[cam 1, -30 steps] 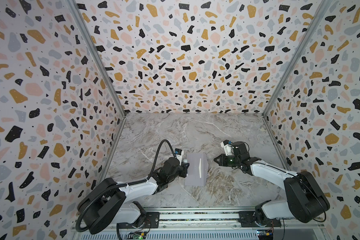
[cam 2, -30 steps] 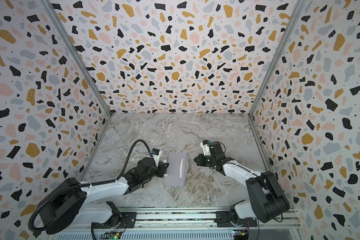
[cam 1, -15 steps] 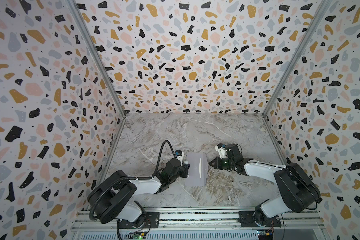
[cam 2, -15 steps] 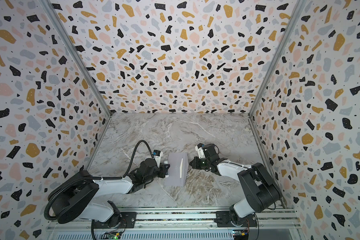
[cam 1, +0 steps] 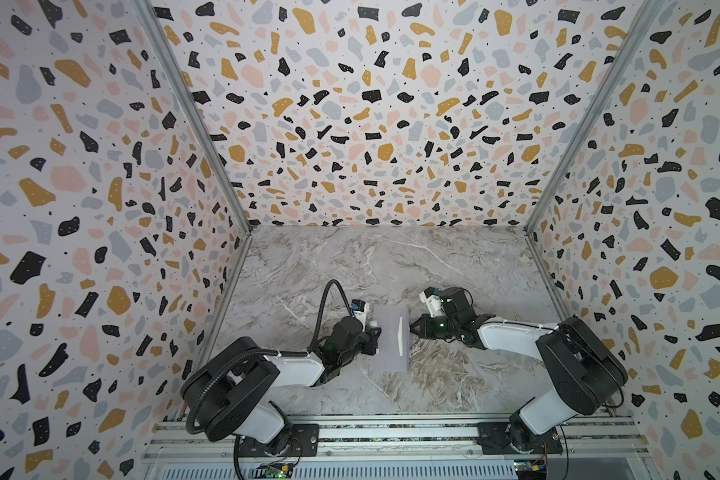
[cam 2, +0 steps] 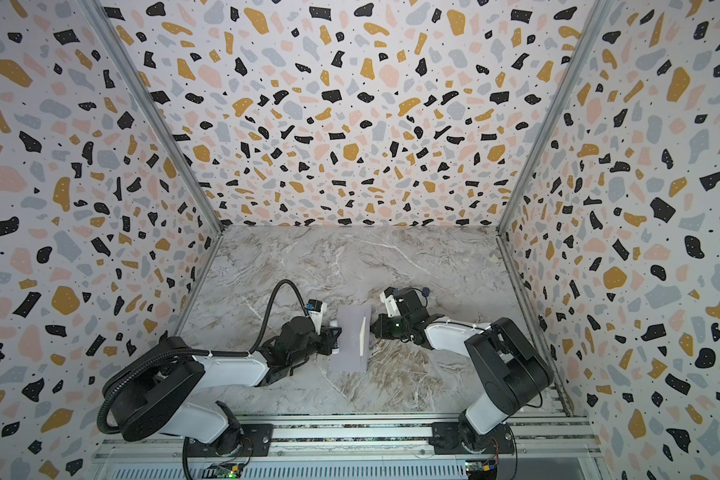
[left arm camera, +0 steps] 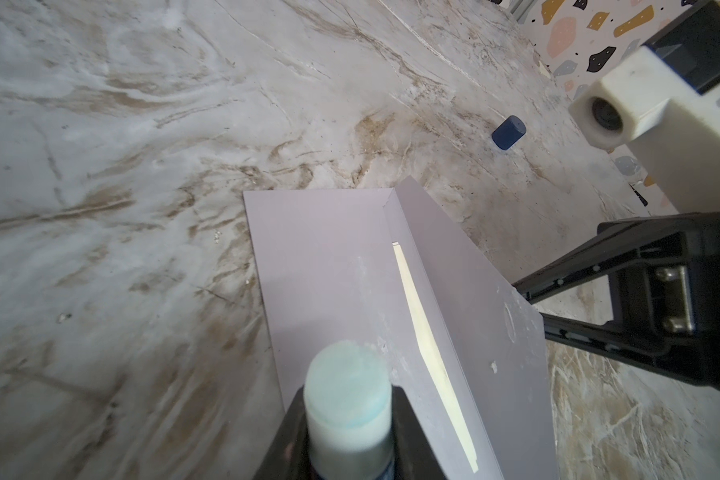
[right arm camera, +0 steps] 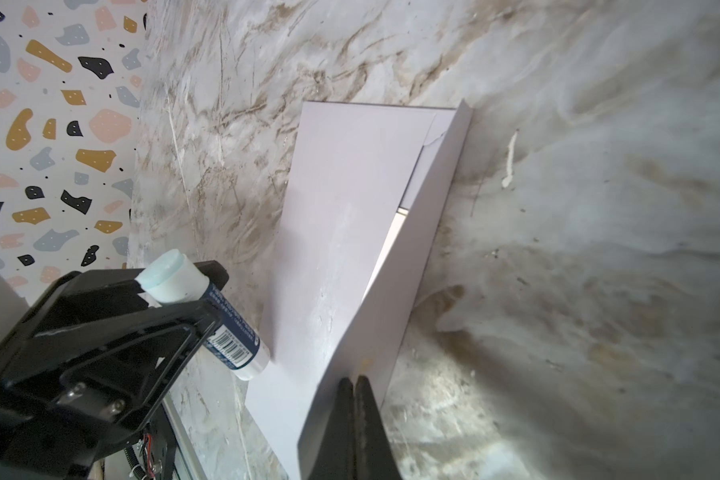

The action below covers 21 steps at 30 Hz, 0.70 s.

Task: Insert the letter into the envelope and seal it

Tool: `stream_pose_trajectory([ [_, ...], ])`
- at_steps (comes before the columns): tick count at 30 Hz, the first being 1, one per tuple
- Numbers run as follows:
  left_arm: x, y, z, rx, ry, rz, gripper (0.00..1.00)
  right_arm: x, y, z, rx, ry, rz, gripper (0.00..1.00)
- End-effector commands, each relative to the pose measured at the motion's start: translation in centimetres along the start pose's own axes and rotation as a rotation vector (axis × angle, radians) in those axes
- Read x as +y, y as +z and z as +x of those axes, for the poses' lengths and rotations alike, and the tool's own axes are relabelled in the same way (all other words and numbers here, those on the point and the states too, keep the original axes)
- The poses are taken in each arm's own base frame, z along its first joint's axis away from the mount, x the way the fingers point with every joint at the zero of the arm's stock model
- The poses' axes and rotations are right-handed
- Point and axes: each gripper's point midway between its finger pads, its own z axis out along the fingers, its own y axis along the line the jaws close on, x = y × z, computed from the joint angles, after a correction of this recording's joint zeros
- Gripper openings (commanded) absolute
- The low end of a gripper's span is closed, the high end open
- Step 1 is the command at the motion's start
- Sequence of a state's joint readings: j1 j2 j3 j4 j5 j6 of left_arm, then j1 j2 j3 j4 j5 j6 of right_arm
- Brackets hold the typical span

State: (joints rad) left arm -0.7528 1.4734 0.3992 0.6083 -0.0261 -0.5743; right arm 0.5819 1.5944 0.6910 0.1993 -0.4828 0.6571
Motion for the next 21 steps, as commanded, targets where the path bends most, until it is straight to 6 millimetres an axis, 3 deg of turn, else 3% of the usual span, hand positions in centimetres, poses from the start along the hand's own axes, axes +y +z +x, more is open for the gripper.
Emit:
stream_pose_trajectory([
  [1, 0.4, 0.2, 0.4, 0.009, -0.006, -0.007, 0.0, 1.8, 0.3, -1.4, -0.025, -0.024, -0.036, 0.0],
  [21, 0.4, 0.1, 0.4, 0.009, -0.005, -0.009, 0.0, 1.5, 4.0, 0.3, 0.053, -0.016, -0.029, 0.0],
])
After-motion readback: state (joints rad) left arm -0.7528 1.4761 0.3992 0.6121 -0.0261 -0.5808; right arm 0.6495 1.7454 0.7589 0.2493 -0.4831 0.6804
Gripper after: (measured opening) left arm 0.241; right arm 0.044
